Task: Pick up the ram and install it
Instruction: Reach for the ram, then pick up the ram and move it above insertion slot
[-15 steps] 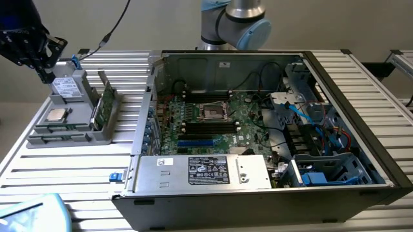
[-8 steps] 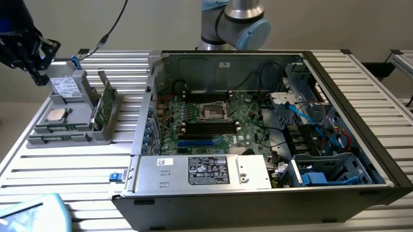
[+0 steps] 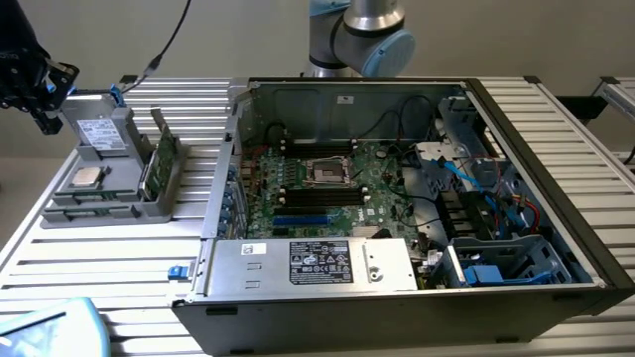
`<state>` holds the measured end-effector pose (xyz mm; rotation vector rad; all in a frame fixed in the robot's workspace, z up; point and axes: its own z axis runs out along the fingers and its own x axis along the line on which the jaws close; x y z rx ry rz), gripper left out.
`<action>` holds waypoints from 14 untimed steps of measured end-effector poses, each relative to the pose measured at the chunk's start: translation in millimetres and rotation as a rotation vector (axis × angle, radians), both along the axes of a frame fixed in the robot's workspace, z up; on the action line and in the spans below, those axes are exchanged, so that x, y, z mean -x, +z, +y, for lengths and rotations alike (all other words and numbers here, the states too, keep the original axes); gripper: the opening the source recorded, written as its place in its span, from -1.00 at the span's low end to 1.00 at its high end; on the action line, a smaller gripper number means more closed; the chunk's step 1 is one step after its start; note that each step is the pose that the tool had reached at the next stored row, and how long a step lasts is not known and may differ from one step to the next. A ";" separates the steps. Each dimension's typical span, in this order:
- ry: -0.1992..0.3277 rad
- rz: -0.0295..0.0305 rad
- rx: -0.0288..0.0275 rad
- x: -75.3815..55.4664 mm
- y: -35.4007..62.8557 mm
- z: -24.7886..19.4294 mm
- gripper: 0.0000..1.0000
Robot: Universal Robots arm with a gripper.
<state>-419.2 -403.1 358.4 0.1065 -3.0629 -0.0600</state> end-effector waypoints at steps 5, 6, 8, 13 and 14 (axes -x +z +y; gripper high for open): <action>0.000 0.0000 0.0000 0.2 0.0 0.0 -0.79; 0.000 -0.0001 0.0000 0.2 0.0 0.0 -0.79; 0.000 0.0000 0.0000 0.2 0.0 0.0 -0.79; 0.000 0.0000 0.0000 0.2 0.0 0.0 -0.79; 0.000 -0.0001 0.0000 0.2 0.0 0.0 -0.79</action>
